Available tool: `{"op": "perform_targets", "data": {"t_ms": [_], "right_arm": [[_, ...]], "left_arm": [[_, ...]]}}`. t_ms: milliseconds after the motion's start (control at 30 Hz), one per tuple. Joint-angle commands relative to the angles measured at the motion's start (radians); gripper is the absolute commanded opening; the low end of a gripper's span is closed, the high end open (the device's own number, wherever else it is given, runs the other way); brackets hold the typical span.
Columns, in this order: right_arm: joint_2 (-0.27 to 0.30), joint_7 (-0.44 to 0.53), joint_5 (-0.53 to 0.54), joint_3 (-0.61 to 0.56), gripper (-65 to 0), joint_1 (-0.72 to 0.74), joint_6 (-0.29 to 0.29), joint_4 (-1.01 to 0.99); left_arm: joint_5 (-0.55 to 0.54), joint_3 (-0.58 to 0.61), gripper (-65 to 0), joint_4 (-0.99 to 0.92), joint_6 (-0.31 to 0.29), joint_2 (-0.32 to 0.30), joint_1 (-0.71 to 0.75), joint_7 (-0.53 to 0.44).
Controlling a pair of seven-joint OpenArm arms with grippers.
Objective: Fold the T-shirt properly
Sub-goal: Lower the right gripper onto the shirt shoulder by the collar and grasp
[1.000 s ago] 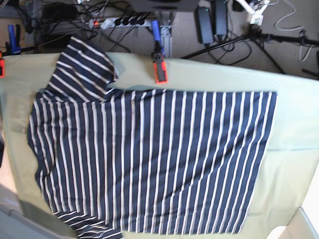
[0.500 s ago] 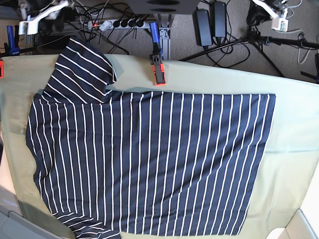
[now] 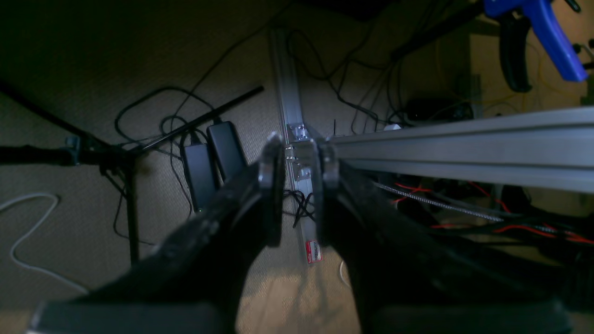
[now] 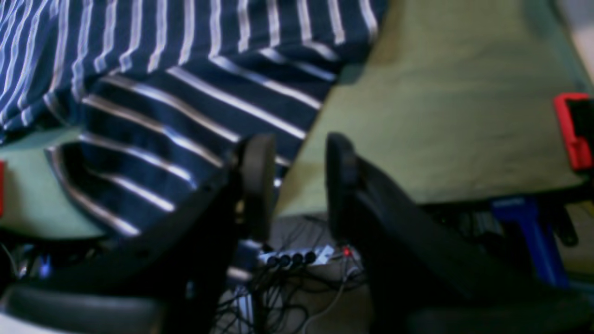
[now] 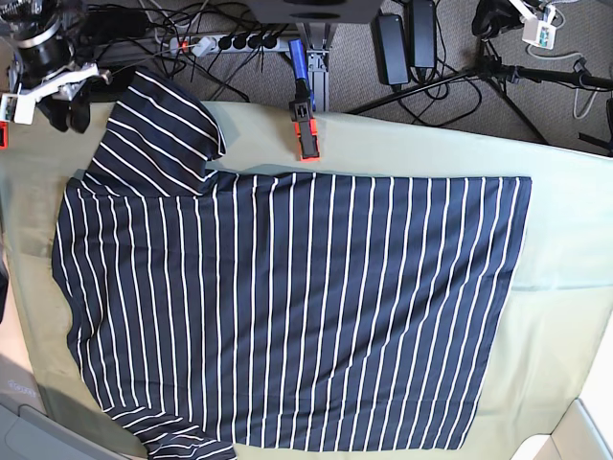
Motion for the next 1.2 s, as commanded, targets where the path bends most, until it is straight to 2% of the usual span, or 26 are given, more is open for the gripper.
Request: {"op": "perform_targets", "data": {"t_ms": [0, 200, 400, 633, 867, 1167], "right_arm": [[0.011, 0.02, 0.001, 0.009, -45.8, 0.012, -0.011, -0.016], [0.007, 0.016, 0.057, -0.008, -45.9, 0.102, 0.013, -0.171], [-0.003, 0.015, 0.072, -0.1, -45.9, 0.12, 0.039, -0.189], [-0.083, 0.016, 0.057, -0.217, -45.9, 0.12, 0.039, -0.188], [-0.153, 0.014, 0.06, -0.224, -45.9, 0.12, 0.042, -0.173], [-0.162, 0.015, 0.057, -0.224, -46.1, 0.128, 0.055, -0.173]], "left_arm": [[-0.011, -0.007, -50.9, 0.012, -0.019, -0.008, 0.016, -0.002], [-0.011, -0.007, -50.9, 0.012, -0.019, -0.008, 0.015, 0.0], [-0.01, -0.007, -50.9, 0.012, -0.019, -0.008, 0.016, 0.0], [-0.01, -0.007, -50.9, 0.012, -0.019, -0.008, 0.016, 0.0], [-0.01, -0.007, -50.9, 0.012, -0.019, -0.008, 0.016, 0.004], [-0.012, -0.007, -50.9, 0.013, -0.019, -0.008, 0.015, 0.004]]}}
